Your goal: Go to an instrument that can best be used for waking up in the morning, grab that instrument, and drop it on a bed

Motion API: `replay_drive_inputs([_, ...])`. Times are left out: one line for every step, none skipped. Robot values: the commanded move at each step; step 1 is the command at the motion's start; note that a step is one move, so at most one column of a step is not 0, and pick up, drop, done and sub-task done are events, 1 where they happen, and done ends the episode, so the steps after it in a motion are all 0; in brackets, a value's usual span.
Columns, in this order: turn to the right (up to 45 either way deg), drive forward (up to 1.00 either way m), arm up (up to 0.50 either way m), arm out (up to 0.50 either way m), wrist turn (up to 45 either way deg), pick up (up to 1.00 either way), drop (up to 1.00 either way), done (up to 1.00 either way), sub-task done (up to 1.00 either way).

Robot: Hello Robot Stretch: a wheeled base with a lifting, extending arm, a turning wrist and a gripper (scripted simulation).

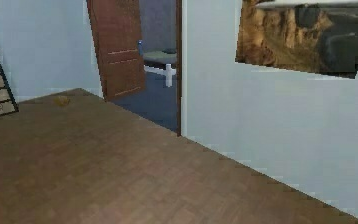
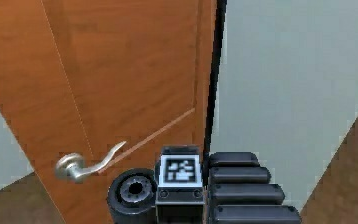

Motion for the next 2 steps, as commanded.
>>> replay_drive_inputs([-3.0,0.0,0.0,0.0,0.0,0.0,0.0,0.0,0.0])
replay_drive_inputs([0.0,0.55,0.0,0.0,0.0,0.0,0.0,0.0,0.0])
